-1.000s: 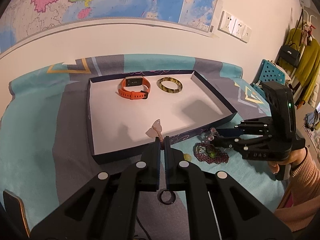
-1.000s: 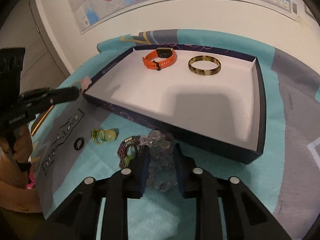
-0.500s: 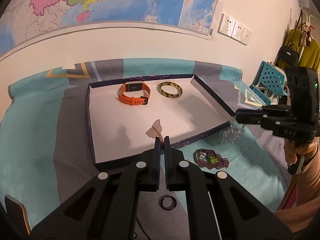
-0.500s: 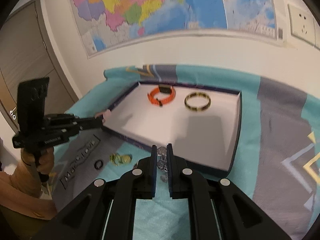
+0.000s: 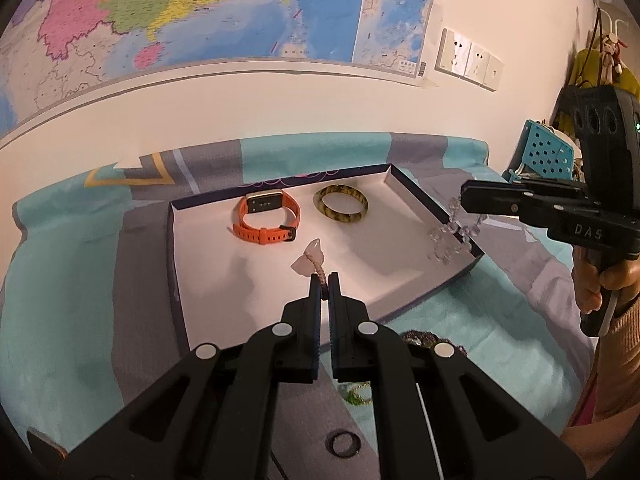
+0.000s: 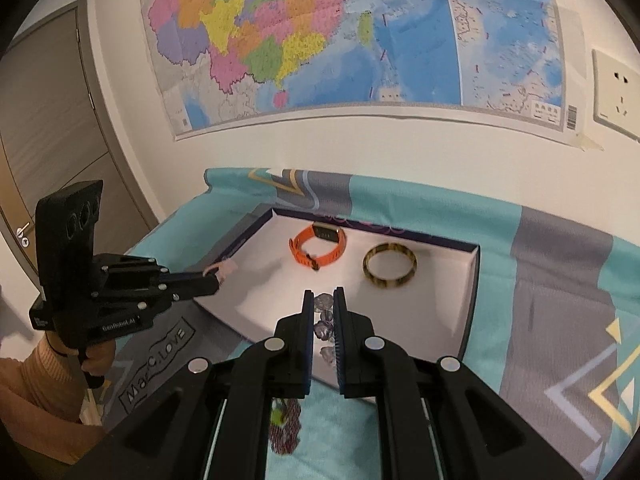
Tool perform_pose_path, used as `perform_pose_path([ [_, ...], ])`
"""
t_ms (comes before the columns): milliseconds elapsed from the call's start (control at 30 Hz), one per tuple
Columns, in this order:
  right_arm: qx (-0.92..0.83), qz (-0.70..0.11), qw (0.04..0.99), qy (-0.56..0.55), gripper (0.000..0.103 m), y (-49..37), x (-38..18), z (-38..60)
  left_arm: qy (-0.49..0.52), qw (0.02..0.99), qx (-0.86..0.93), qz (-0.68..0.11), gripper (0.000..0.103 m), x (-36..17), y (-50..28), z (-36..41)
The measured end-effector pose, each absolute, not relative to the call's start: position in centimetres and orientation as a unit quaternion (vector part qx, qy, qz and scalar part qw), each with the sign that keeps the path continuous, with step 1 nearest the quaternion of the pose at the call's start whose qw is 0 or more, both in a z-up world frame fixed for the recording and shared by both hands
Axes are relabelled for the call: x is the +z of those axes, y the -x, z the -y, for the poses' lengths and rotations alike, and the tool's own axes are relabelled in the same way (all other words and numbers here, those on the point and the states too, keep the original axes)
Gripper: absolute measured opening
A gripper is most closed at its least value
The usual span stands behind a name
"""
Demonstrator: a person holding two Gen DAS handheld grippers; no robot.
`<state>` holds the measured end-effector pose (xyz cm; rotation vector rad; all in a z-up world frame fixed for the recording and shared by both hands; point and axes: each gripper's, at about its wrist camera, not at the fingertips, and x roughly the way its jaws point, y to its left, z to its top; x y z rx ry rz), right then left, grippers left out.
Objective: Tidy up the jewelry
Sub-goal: 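Carry the pink pendant with the left tool while the right tool carries the bead bracelet into the box, then open the left tool releasing the pendant while the right tool releases the bead bracelet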
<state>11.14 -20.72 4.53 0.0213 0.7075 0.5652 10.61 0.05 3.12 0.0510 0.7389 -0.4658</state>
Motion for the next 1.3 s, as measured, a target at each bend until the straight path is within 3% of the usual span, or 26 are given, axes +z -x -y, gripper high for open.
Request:
perform_pose_path([
  [1300,0.236,-0.405,0.883,-0.023,0.008,-20.1,-1.6,18.8,-0.049,0.882,-0.195,-0.426,0.004,-1.4,-17.8,1.7],
])
